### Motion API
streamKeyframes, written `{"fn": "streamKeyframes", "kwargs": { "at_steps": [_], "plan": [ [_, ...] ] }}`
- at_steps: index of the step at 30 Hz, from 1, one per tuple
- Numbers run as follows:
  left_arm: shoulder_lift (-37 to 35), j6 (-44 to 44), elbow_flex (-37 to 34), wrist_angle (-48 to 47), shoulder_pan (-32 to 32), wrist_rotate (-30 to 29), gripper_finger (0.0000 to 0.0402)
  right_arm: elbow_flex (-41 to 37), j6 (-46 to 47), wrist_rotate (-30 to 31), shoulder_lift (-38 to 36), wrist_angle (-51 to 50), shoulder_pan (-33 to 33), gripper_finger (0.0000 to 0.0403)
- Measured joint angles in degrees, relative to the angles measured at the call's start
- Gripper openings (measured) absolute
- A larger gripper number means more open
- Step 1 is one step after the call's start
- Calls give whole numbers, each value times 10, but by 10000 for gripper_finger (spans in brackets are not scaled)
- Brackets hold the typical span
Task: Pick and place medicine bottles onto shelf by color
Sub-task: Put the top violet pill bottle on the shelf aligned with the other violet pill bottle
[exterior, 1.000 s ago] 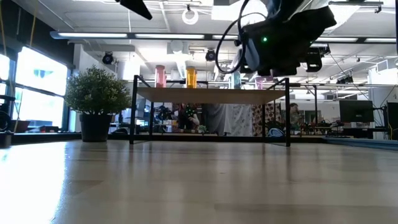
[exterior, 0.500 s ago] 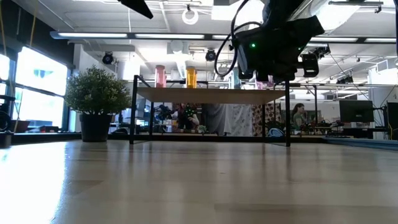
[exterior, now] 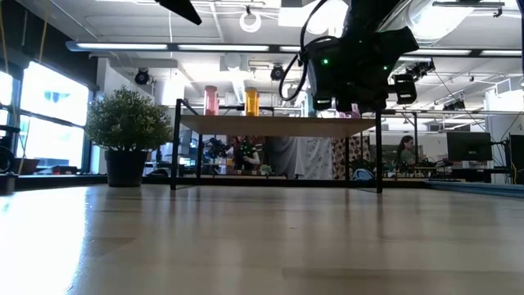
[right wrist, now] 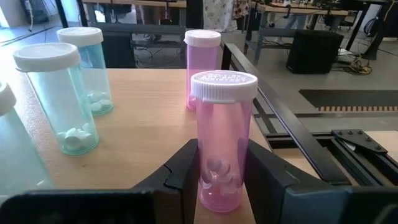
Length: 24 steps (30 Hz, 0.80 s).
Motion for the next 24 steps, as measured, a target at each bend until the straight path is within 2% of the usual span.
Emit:
{"fn": "streamKeyframes", "kwargs": {
  "at_steps": [24],
  "plan": [
    [0,0,0,-1,0,2,207,1,-1,-22,-1,19,-6,99]
  ]
}}
